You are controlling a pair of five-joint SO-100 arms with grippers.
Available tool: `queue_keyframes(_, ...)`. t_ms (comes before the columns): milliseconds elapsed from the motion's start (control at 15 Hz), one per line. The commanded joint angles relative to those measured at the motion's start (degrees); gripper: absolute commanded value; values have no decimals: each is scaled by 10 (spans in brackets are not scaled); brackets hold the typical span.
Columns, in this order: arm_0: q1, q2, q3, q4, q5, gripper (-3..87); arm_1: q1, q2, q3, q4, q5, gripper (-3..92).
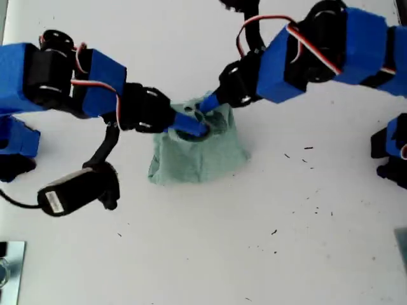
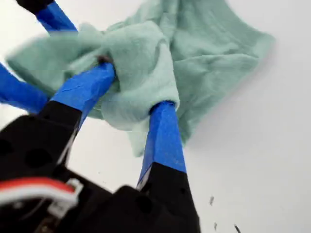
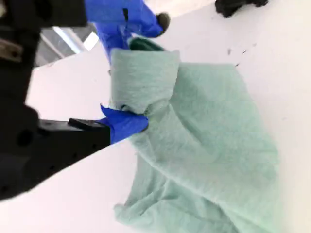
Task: Fold t shirt
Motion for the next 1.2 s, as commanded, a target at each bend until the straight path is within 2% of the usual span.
queue_keyframes(0, -76, 183, 191, -27, -43, 315, 31, 96, 19, 58, 26, 193)
queue_keyframes(67, -97, 286, 302, -58, -61, 313, 45, 160, 88, 55, 42, 192)
queue_keyframes(133, -112, 398, 410, -89, -66, 304, 60, 245, 185, 12, 45, 192)
queue_keyframes(267, -115, 603, 573, -103, -97, 286, 83, 400, 352, -29, 55, 192)
queue_keyframes(533, -11, 848, 809, -113, -202, 243, 81, 688, 673, -35, 79, 187)
queue_keyframes(667, 60, 1002, 940, -118, -279, 175, 69, 921, 885, -30, 134, 106)
queue_keyframes(733, 87, 1066, 985, -111, -298, 167, 54, 1048, 986, 2, 177, 41)
queue_keyframes(867, 132, 1086, 1022, -124, -284, 137, 22, 1061, 1118, -25, 247, 24)
queue_keyframes(933, 151, 1085, 1050, -147, -271, 165, 20, 1051, 1161, -55, 243, 61)
queue_keyframes(1000, 155, 1082, 1058, -127, -285, 173, 18, 1058, 1164, -62, 223, 68)
queue_keyframes(1067, 153, 1082, 1047, -111, -200, 186, 25, 1059, 1164, -62, 239, 70)
queue_keyframes(1133, 157, 1083, 1050, -116, -149, 186, 43, 1059, 1164, -62, 178, 71)
